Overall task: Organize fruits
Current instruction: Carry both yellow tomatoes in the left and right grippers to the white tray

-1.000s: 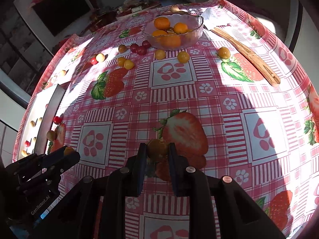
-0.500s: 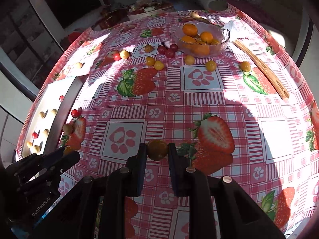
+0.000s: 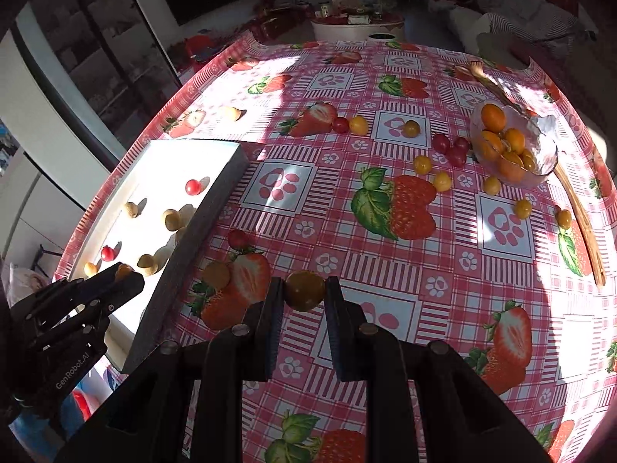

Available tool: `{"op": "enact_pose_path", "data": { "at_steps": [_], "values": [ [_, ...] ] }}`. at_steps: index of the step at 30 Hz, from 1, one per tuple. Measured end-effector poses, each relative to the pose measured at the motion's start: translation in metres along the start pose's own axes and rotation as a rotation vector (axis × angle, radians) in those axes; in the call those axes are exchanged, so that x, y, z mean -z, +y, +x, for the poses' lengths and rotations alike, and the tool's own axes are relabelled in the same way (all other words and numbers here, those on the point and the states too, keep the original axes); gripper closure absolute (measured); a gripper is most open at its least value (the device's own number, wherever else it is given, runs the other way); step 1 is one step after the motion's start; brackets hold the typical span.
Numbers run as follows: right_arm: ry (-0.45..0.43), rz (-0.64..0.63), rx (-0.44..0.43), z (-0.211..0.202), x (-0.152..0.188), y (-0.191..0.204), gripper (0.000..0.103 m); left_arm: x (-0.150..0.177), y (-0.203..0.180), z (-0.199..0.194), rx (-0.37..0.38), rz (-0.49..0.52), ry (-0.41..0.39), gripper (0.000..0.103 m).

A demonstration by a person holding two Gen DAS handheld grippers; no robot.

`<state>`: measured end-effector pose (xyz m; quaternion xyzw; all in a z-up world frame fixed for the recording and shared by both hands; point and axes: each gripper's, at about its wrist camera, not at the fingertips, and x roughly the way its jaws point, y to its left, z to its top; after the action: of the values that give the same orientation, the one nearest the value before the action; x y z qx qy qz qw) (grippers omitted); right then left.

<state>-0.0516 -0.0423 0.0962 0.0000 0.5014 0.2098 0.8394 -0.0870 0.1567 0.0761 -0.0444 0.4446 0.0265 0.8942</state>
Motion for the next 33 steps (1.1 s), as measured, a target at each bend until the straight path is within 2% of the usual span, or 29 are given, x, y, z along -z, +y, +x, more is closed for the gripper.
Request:
{"op": "enact_pose_path", "data": {
  "at_steps": [6, 13, 17, 23, 33],
  "values": [
    [0.018, -0.066, -0.046, 0.022, -0.037, 0.042, 0.08, -0.011, 0.044, 0.02, -0.067, -0.071, 0.011, 0.08],
    [0.056, -0.116, -0.071, 0.064, -0.077, 0.08, 0.08, -0.018, 0.068, 0.054, -0.11, -0.107, 0.064, 0.08],
    [0.08, -0.15, -0.071, 0.091, -0.094, 0.098, 0.08, -0.02, 0.071, 0.068, -0.116, -0.116, 0.093, 0.08],
    [0.112, -0.128, -0.068, 0.13, -0.114, 0.107, 0.08, -0.023, 0.067, 0.078, -0.125, -0.103, 0.109, 0.08],
    [0.178, -0.109, -0.053, 0.168, -0.118, 0.106, 0.08, -0.023, 0.062, 0.081, -0.154, -0.069, 0.12, 0.08]
  ]
}}
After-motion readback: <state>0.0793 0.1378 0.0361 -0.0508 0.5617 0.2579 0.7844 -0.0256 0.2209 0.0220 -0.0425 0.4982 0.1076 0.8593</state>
